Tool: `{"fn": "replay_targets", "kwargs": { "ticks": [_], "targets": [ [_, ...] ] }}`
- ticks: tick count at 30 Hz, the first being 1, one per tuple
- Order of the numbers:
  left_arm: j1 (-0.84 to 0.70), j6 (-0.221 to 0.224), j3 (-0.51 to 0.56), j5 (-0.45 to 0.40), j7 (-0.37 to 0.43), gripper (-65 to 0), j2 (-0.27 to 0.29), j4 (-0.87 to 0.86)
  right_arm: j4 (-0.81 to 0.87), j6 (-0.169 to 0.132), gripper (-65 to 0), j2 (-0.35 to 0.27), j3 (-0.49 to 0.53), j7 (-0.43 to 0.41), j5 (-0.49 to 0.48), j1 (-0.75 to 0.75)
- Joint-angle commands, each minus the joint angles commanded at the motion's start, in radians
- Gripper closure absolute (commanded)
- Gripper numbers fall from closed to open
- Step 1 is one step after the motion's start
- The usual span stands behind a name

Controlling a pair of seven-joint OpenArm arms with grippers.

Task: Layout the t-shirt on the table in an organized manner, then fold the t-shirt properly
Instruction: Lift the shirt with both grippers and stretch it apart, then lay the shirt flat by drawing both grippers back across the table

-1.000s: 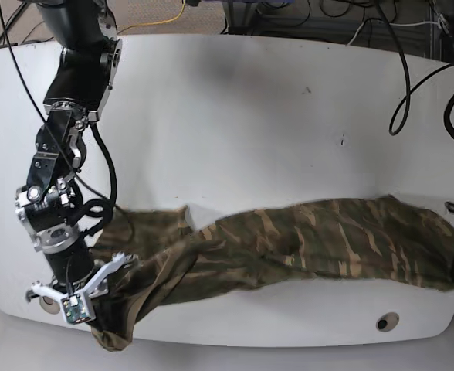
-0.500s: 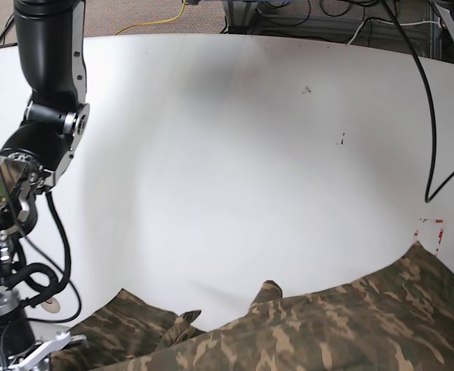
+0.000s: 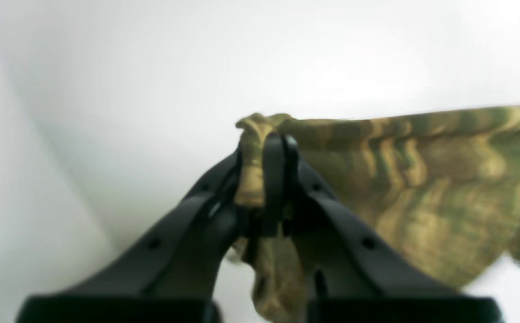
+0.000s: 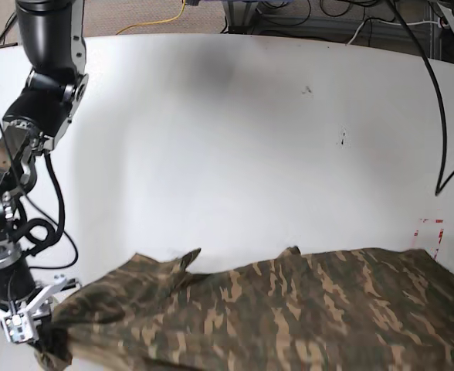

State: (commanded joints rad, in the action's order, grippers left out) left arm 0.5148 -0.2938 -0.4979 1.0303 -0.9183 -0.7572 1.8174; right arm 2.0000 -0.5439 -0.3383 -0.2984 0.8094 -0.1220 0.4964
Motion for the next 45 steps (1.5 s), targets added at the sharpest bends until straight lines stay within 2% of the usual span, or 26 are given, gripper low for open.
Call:
{"fn": "replay_targets", "kwargs": {
  "ticks": [3, 7, 11, 13, 15, 16, 21, 23, 28, 32, 34, 37, 43, 45],
  "targets": [
    [-0.144, -0.029, -0.051, 0.011, 0.000, -1.5, 0.057, 0.032, 0.020, -0.005, -0.2, 0.057, -0.044, -0.011, 0.000, -0.146],
    [-0.387, -0.087, -0.133, 0.014, 0.000, -1.3, 0.130, 0.077, 0.028, -0.069, -0.2, 0.144, -0.147, -0.060, -0.021, -0.345],
    [-0.582, -0.132, -0.207, 0.011, 0.002, -1.3, 0.206, 0.083, 0.028, -0.098, -0.2, 0.221, -0.206, -0.078, -0.044, -0.493],
    [-0.657, -0.153, -0.230, 0.005, 0.002, -1.3, 0.230, 0.083, 0.028, -0.107, -0.2, 0.239, -0.215, -0.080, -0.048, -0.552],
    [-0.732, -0.181, -0.242, -0.009, 0.002, -1.3, 0.255, 0.087, 0.028, -0.118, -0.2, 0.258, -0.221, -0.080, -0.048, -0.612],
    [-0.796, -0.209, -0.249, -0.020, 0.002, -1.3, 0.275, 0.094, 0.029, -0.124, -0.2, 0.278, -0.222, -0.080, -0.048, -0.657],
    [-0.948, -0.284, -0.273, -0.103, 0.002, -1.1, 0.339, 0.098, 0.026, -0.126, -0.2, 0.319, -0.238, -0.080, -0.049, -0.769],
    [-0.987, -0.307, -0.279, -0.146, 0.002, -1.1, 0.358, 0.098, 0.026, -0.126, -0.2, 0.333, -0.242, -0.080, -0.049, -0.799],
    [-1.063, -0.396, -0.299, -0.252, 0.002, -1.1, 0.390, 0.097, 0.025, -0.124, -0.2, 0.350, -0.242, -0.080, -0.048, -0.868],
    [-1.100, -0.404, -0.319, -0.316, 0.002, -1.4, 0.400, 0.097, 0.025, -0.117, -1.6, 0.353, -0.241, -0.077, -0.043, -0.907],
    [-1.111, -0.404, -0.324, -0.336, 0.002, -1.4, 0.400, 0.097, 0.023, -0.117, -4.6, 0.354, -0.239, -0.077, -0.043, -0.924],
    [-1.114, -0.404, -0.331, -0.364, 0.002, -1.4, 0.402, 0.097, 0.008, -0.115, -16.5, 0.362, -0.238, -0.075, -0.041, -0.947],
    [-1.114, -0.404, -0.336, -0.385, 0.002, -1.5, 0.399, 0.095, 0.009, -0.114, -47.6, 0.382, -0.241, -0.075, -0.041, -0.987],
    [-1.114, -0.404, -0.336, -0.388, 0.002, -1.5, 0.399, 0.095, 0.014, -0.115, -53.9, 0.385, -0.241, -0.075, -0.046, -0.996]
  ]
}}
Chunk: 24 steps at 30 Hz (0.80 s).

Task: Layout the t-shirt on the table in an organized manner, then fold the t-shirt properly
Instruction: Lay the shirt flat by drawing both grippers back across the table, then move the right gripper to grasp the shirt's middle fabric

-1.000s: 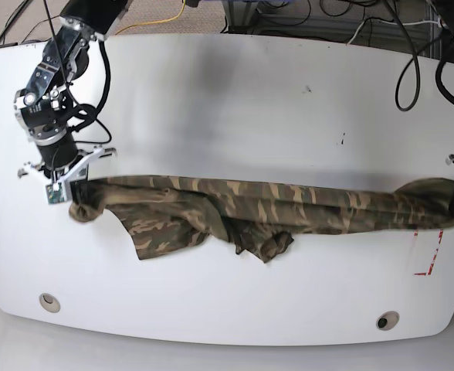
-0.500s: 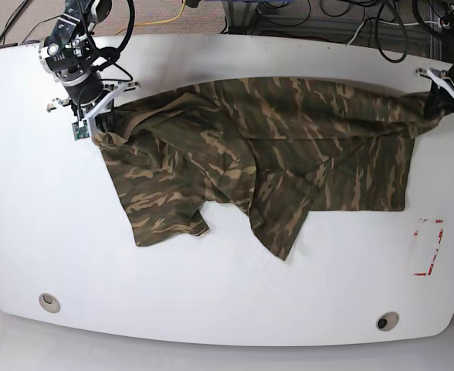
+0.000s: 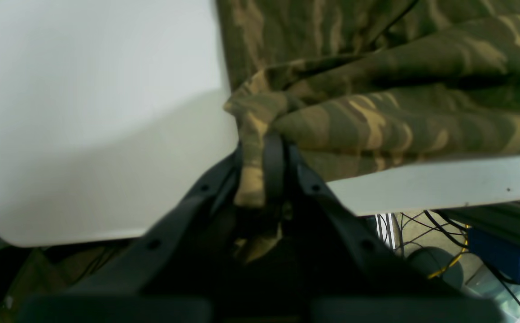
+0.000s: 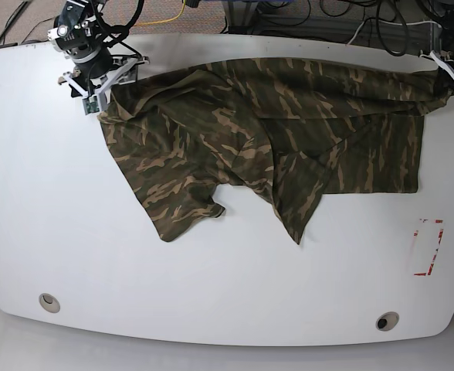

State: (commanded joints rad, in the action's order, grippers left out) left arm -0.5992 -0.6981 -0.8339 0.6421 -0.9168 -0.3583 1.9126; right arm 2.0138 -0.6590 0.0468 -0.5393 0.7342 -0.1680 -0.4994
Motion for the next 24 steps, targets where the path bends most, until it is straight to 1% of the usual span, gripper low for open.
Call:
{"fn": "replay_targets", "kwargs": {
  "ticks": [2, 3, 14, 20, 24],
  "targets": [
    [0.000, 0.000, 0.000, 0.000, 0.000, -1.5, 0.000, 0.000, 0.006, -0.002, -58.0, 0.002, 0.000, 0.000, 0.000, -0.002],
    [0.000, 0.000, 0.000, 0.000, 0.000, -1.5, 0.000, 0.000, 0.009, -0.002, -58.7, 0.002, -0.002, 0.000, 0.000, -0.003],
    [0.003, 0.000, 0.006, 0.000, 0.000, -1.5, 0.000, 0.000, 0.021, -0.012, -57.7, 0.003, 0.005, -0.008, -0.003, -0.075],
    [0.005, 0.000, 0.009, 0.000, 0.000, -1.5, 0.002, 0.000, 0.018, -0.012, -57.7, 0.003, 0.005, -0.078, -0.003, -0.044],
    [0.006, 0.000, 0.009, 0.000, 0.000, -1.5, 0.002, 0.000, 0.018, -0.012, -57.7, -0.003, 0.005, -0.086, -0.003, -0.009]
  ]
}}
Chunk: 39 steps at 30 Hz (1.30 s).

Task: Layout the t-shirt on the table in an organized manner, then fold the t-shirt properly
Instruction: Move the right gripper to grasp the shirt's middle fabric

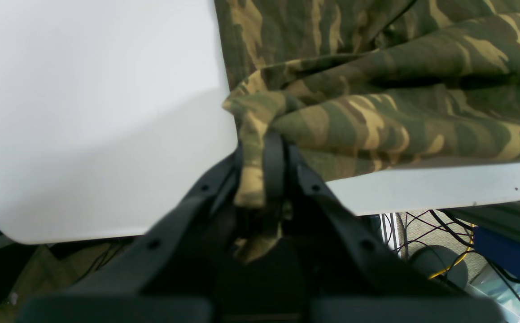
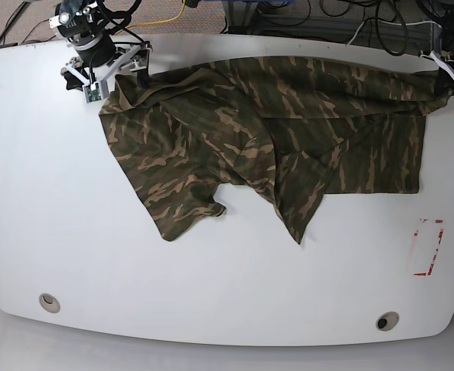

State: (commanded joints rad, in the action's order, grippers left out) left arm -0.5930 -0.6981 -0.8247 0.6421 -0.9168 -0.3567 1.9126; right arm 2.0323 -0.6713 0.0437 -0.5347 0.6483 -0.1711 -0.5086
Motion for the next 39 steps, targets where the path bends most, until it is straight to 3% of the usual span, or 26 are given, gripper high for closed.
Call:
{"fn": "replay_targets", "kwargs": {
  "ticks": [3, 5, 11, 20, 26, 31, 35, 39],
  "targets": [
    [0.000, 0.000, 0.000, 0.000, 0.000, -1.5, 0.000, 0.000, 0.002, -0.003, -57.7, -0.002, 0.002, 0.000, 0.000, 0.040],
    [0.002, 0.000, 0.000, 0.000, 0.000, -1.5, 0.000, 0.000, 0.002, -0.027, -57.7, -0.002, 0.005, 0.000, 0.000, 0.064],
    [0.002, 0.000, 0.008, 0.000, 0.000, -1.5, 0.000, 0.000, 0.000, -0.027, -57.7, 0.006, 0.077, 0.025, 0.000, 0.141],
    [0.002, 0.000, 0.028, 0.000, 0.000, -1.5, 0.000, 0.000, -0.026, -0.027, -57.5, 0.006, 0.394, 0.063, 0.011, 0.221],
    [0.002, 0.000, 0.029, 0.000, 0.000, -1.5, 0.000, 0.000, -0.068, -0.027, -57.5, -0.003, 0.540, 0.061, 0.011, 0.278],
    [0.002, 0.000, 0.029, 0.000, 0.000, -1.4, 0.000, 0.000, -0.120, 0.078, -57.5, -0.037, 0.678, 0.043, 0.044, 0.334],
    [0.002, 0.000, 0.029, 0.000, 0.000, -1.4, 0.000, 0.000, -0.169, 0.172, -57.5, -0.046, 0.795, -0.032, 0.137, 0.361],
    [0.003, 0.000, 0.029, 0.000, 0.000, -1.4, 0.000, 0.000, -0.221, 0.239, -57.5, -0.044, 0.881, -0.083, 0.233, 0.384]
  ]
}}
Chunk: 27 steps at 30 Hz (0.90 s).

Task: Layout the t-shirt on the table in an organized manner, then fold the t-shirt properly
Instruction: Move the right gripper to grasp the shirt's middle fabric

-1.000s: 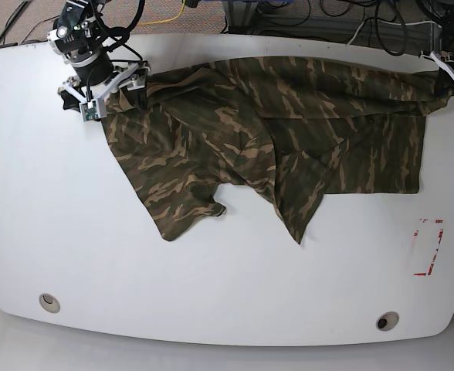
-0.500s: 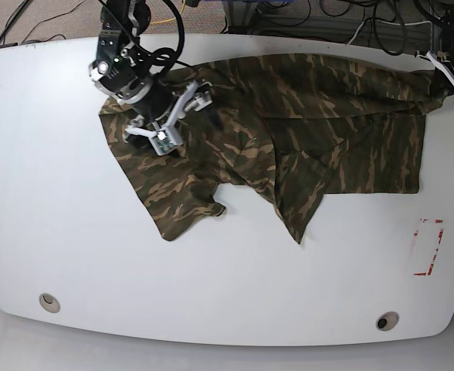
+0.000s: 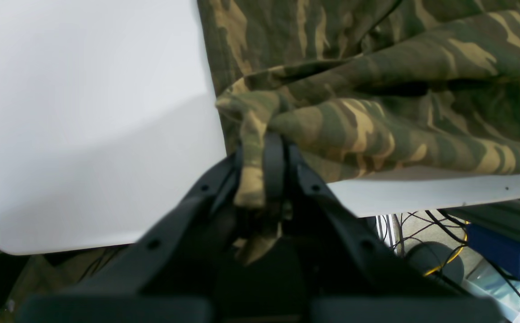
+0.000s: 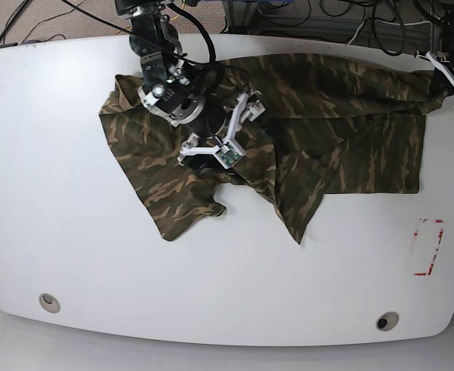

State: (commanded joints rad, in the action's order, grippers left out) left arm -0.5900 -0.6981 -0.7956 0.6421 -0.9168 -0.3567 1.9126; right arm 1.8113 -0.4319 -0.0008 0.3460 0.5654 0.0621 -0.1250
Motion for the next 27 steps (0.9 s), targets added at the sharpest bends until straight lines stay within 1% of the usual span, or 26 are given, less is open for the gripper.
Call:
{"fn": "replay_targets", "kwargs": {
  "ticks": [2, 3, 5, 6, 8, 9, 10, 11, 13, 15, 20, 25, 27],
  "targets": [
    [0.000, 0.000, 0.000, 0.000, 0.000, -1.4, 0.002, 0.000, -0.026, 0.035, -57.5, 0.002, 0.040, -0.023, 0.043, 0.006],
    [0.000, 0.000, 0.000, 0.000, 0.000, -1.4, 0.002, 0.000, -0.046, 0.063, -57.5, 0.002, 0.066, -0.041, 0.069, 0.009],
    [0.000, 0.000, 0.000, 0.000, 0.000, -1.4, 0.002, 0.000, -0.068, 0.098, -57.5, 0.002, 0.087, -0.066, 0.095, 0.012],
    [0.000, 0.000, 0.000, 0.000, 0.000, -1.4, 0.002, 0.000, -0.084, 0.121, -57.5, 0.002, 0.095, -0.087, 0.109, 0.012],
    [0.000, 0.000, 0.000, 0.000, 0.000, -1.4, 0.002, 0.000, -0.114, 0.155, -57.5, 0.002, 0.106, -0.117, 0.127, 0.012],
    [0.000, 0.000, 0.000, 0.000, 0.000, -1.4, 0.002, 0.000, -0.132, 0.178, -57.5, 0.002, 0.114, -0.133, 0.138, 0.012],
    [0.000, 0.000, 0.000, 0.000, 0.000, -1.4, 0.002, 0.000, -0.140, 0.187, -57.5, 0.002, 0.117, -0.141, 0.143, 0.012],
    [0.000, 0.000, 0.000, 0.000, 0.000, -1.3, 0.002, -0.002, -0.160, 0.212, -57.5, 0.002, 0.118, -0.163, 0.157, 0.012],
    [0.000, 0.000, 0.000, 0.000, 0.000, -1.3, 0.002, -0.002, -0.193, 0.244, -57.5, 0.000, 0.118, -0.203, 0.183, 0.012],
    [0.000, 0.000, 0.000, 0.000, 0.000, -1.3, 0.002, -0.002, -0.221, 0.269, -57.5, 0.000, 0.118, -0.238, 0.209, 0.012],
    [0.000, 0.000, 0.000, 0.000, 0.000, -1.3, 0.002, -0.002, -0.279, 0.325, -57.5, -0.005, 0.117, -0.293, 0.267, 0.014],
    [0.000, 0.000, 0.000, 0.000, 0.000, -1.3, 0.002, -0.003, -0.282, 0.359, -57.5, -0.005, 0.117, -0.315, 0.299, 0.008],
    [0.000, 0.000, 0.000, 0.000, 0.000, -1.3, 0.002, -0.003, -0.281, 0.368, -57.5, -0.006, 0.115, -0.315, 0.311, 0.006]
  ]
}}
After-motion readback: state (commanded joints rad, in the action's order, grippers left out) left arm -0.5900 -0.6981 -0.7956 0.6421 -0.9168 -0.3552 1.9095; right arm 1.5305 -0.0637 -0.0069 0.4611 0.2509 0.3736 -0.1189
